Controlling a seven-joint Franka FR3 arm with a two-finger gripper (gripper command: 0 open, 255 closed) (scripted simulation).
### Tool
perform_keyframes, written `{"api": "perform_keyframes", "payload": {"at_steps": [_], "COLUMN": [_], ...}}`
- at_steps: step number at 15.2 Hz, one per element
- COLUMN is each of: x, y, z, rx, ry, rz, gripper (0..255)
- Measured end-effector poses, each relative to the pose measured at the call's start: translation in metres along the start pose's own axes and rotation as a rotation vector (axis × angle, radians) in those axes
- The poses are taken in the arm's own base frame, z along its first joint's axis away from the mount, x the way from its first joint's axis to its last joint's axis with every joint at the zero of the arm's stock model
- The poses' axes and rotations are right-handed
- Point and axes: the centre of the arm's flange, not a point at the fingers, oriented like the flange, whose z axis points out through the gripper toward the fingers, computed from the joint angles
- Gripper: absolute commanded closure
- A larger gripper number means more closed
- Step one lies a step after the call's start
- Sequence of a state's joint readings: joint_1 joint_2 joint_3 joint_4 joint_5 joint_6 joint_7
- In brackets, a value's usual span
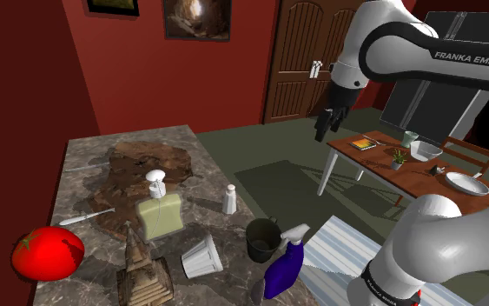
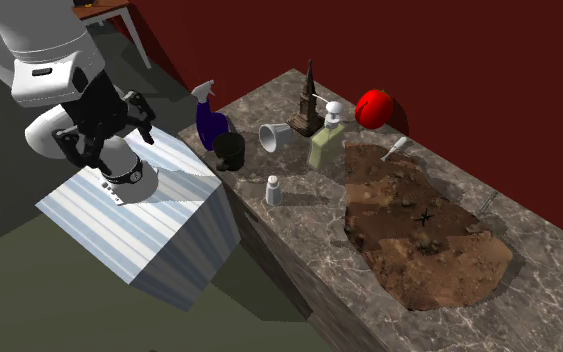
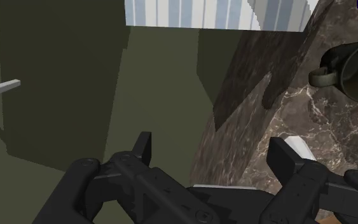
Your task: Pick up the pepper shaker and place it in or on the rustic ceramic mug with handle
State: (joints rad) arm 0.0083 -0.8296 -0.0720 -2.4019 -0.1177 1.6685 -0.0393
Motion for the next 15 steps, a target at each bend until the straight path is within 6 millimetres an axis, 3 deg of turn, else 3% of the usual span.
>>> {"api": "perform_keyframes", "payload": {"at_steps": [4, 15], "x": [0.014, 0.089], "y": [-0.018, -0.125], "z": [0.012, 0.090], "rx": [-0.003, -0.017], "ry": [-0.010, -0.062], "rz": [0.012, 0.078], "gripper": [0, 0]}}
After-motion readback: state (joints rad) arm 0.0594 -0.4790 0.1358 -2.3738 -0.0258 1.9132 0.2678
